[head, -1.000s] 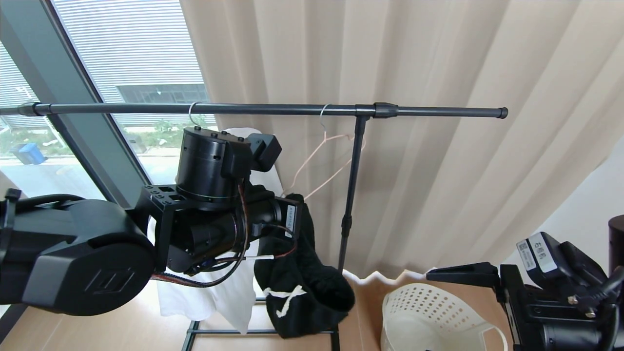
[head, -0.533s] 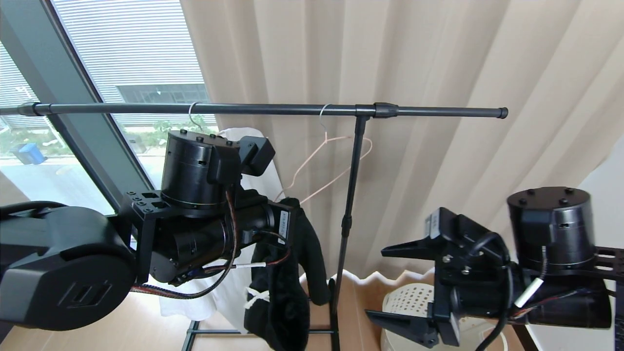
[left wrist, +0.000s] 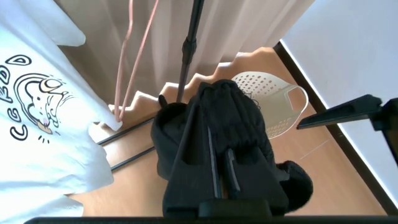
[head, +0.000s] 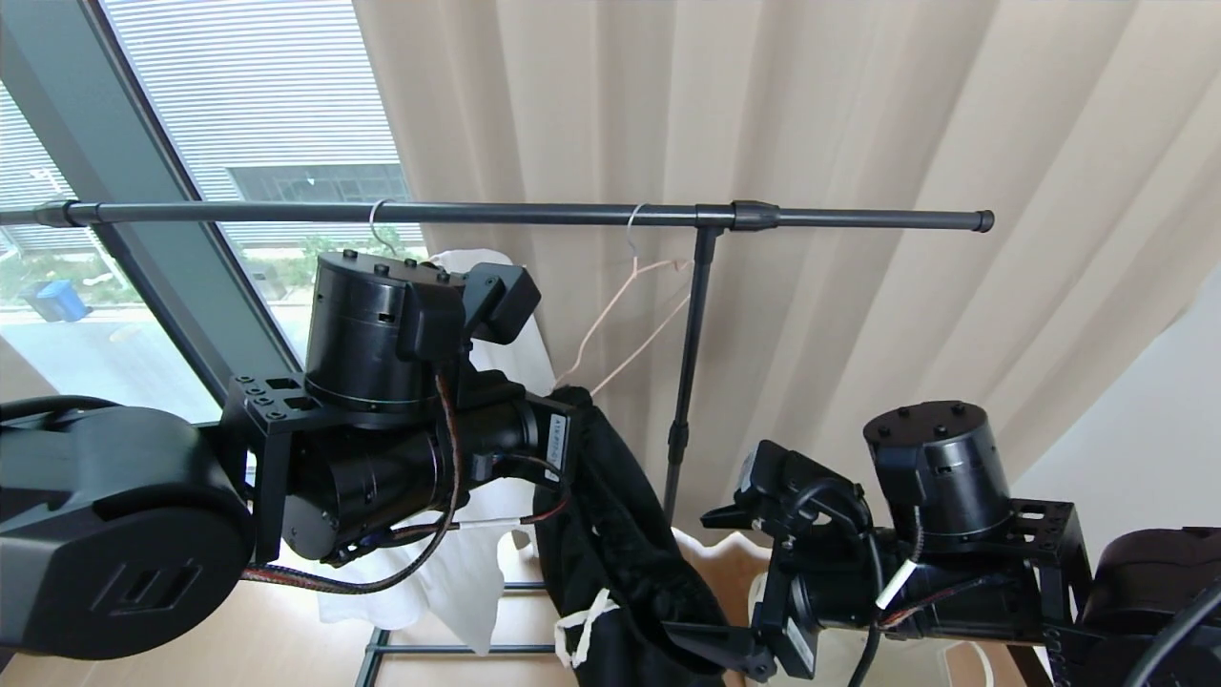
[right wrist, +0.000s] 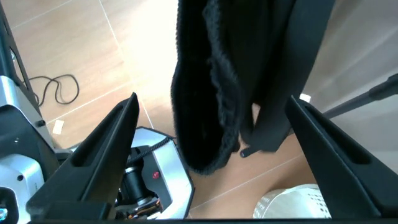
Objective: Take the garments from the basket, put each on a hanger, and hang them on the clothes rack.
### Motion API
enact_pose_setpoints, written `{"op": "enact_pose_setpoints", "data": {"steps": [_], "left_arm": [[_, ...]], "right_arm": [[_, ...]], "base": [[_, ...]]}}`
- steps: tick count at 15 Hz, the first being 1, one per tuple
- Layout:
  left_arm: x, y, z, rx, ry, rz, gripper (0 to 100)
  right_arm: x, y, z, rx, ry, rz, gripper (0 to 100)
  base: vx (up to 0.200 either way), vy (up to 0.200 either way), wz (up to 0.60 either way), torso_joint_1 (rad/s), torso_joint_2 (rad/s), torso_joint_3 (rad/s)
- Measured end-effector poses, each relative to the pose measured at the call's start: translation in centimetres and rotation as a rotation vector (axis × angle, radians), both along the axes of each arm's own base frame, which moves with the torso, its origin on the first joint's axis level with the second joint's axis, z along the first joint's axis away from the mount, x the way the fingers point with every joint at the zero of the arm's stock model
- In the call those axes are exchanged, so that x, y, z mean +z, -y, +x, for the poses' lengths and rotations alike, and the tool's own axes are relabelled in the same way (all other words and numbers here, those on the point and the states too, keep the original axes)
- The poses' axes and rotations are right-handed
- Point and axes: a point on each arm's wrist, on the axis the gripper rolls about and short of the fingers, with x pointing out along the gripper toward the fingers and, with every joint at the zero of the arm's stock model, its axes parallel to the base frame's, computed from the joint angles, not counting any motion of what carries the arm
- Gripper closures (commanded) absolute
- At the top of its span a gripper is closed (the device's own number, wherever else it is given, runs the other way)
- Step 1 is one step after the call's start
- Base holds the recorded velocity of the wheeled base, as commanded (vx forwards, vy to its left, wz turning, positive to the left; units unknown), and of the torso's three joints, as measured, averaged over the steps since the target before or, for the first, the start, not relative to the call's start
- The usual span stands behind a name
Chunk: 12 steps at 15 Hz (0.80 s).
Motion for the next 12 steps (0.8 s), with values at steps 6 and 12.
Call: {"op": "enact_pose_setpoints", "data": {"steps": [6,12], "left_arm": [[0.1,0.0,0.1,0.001,0.003,-0.003,100],[0.1,0.0,0.1,-0.002,0.004,0.001,100]], "right_arm": [[-3.0,-2.4,1.1,-0.028,-0.027,0.006,0],[-5.2,-4.4,1.0,-0.088,-0.061,-0.019,0]], "base": [[0.0,0.0,0.0,0.0,0.0,0.0],[0.0,0.0,0.0,0.0,0.0,0.0]]}}
